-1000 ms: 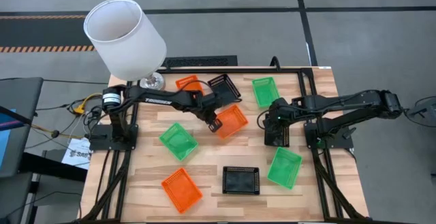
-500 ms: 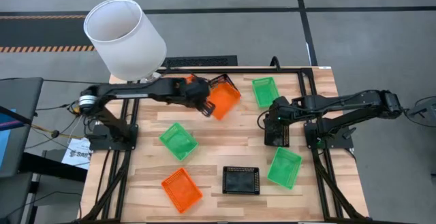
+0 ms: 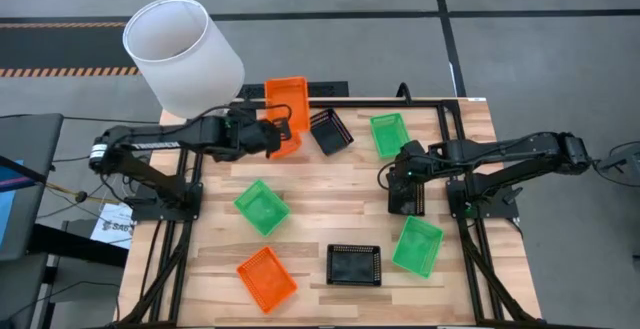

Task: Stack baskets by color
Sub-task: Stack the middle orange bin on top of the top orange bin

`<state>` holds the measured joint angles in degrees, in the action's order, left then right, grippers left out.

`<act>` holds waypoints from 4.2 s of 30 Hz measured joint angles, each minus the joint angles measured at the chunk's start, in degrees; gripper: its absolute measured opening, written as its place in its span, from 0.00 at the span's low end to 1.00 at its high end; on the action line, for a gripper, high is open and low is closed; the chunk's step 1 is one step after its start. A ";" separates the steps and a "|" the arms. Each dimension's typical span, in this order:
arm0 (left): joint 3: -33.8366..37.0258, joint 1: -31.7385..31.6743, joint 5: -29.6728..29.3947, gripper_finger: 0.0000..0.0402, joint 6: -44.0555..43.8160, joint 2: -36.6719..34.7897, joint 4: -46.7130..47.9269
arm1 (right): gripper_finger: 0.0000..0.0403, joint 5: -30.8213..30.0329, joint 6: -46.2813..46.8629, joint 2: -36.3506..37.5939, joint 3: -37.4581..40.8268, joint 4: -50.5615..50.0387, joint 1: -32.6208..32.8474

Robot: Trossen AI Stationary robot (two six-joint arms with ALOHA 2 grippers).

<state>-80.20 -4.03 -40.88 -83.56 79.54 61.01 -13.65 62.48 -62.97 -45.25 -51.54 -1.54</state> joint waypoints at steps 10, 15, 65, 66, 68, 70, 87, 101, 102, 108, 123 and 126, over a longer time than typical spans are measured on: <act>8.61 0.23 -0.03 0.00 -14.61 1.02 -1.36 | 0.55 0.00 -0.15 0.01 0.00 -0.01 0.00; 14.39 -1.06 2.90 0.00 -16.22 1.04 -6.47 | 0.55 -0.02 -1.32 -0.01 0.00 -0.03 0.00; 37.29 -19.59 17.62 0.00 -0.51 -4.52 -39.54 | 0.55 -1.42 -1.49 -0.01 0.00 -0.30 0.00; 37.29 -19.59 17.56 0.00 -0.06 -4.52 -39.50 | 0.55 -1.44 -1.49 -0.01 0.00 -0.30 0.00; 37.29 -19.59 17.25 0.00 0.56 -4.52 -39.51 | 0.55 -1.46 -1.49 0.01 0.00 -0.30 0.00; 37.29 -19.59 17.27 0.00 0.57 -4.52 -39.44 | 0.55 -1.46 -1.49 -0.01 0.00 -0.29 0.01; 37.27 -18.89 15.98 0.00 -3.17 -4.47 -36.09 | 0.55 -1.46 -1.51 -0.01 0.00 -0.28 0.00; 37.24 -18.47 16.27 0.00 -4.63 -4.45 -33.53 | 0.55 -1.46 -1.64 0.00 0.00 -0.25 0.00; 37.24 -18.47 16.47 0.00 -4.53 -4.45 -33.55 | 0.55 -1.46 -1.64 -0.01 0.00 -0.25 0.01; 37.24 -18.47 17.73 0.00 -3.11 -4.45 -33.53 | 0.55 -1.46 -1.64 0.01 0.00 -0.25 0.00; 36.46 -17.09 21.65 0.00 -1.09 -4.45 -34.17 | 0.55 -1.46 -1.77 0.01 0.00 -0.25 0.00; 36.46 -16.63 22.60 0.00 0.39 -4.69 -34.81 | 0.55 -1.46 -2.38 0.01 0.00 -0.28 -0.11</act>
<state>-43.75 -20.66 -18.28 -83.18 74.85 26.20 -15.11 60.10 -62.96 -45.25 -51.81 -1.65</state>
